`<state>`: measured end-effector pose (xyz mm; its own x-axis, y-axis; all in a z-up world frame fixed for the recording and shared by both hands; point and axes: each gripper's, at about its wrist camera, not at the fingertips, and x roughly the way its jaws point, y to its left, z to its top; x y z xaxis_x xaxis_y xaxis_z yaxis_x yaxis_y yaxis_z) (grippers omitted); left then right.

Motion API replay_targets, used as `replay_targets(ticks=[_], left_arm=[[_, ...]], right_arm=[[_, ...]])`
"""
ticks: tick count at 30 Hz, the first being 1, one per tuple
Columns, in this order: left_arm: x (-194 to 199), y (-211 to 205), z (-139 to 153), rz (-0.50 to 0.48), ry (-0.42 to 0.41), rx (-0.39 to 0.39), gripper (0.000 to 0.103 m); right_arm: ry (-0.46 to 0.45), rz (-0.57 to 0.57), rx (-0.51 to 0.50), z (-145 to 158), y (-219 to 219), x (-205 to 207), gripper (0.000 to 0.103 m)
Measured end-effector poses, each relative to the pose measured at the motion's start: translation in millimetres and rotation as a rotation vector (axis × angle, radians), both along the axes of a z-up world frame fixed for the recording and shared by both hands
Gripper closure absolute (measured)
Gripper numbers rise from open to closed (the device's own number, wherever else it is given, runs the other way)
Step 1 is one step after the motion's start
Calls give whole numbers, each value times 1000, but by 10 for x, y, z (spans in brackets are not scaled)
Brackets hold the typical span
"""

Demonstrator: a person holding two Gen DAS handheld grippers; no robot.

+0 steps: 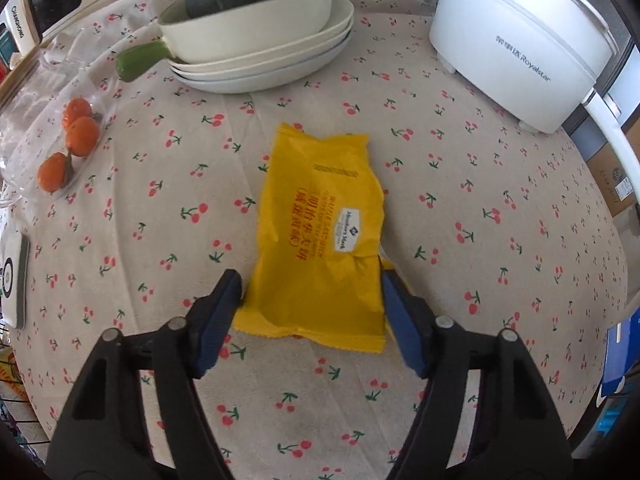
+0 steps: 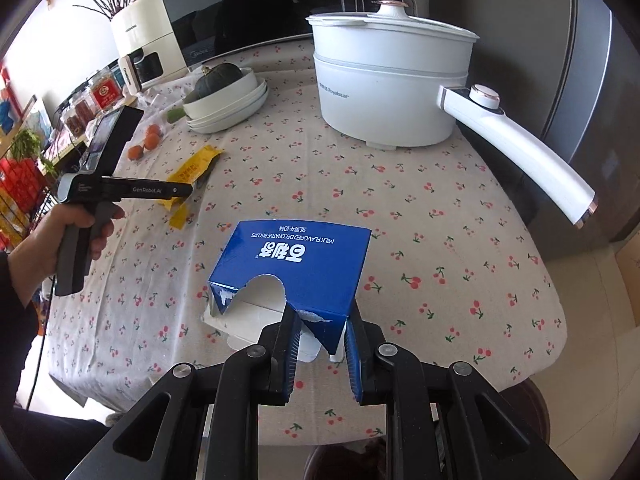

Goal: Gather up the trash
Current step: 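Grasp the yellow wrapper with the left gripper while the right grasps the blue tissue box, then carry the yellow wrapper and blue tissue box over the brown bin with both grippers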

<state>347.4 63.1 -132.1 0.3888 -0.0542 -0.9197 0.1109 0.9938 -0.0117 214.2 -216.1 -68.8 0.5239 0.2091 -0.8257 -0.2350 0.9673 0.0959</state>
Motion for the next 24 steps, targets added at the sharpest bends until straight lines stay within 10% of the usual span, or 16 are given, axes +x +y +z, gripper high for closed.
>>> replay_targets(ticks=[9,24], left_arm=[[-325,-111,82,2,-45,15,62],[-1543,-135,401,34,-5,-117,68]], right_arm=[[23,-39,8,-36,-182,-60,82],[-21,-132,54,300,-439,-637,82]])
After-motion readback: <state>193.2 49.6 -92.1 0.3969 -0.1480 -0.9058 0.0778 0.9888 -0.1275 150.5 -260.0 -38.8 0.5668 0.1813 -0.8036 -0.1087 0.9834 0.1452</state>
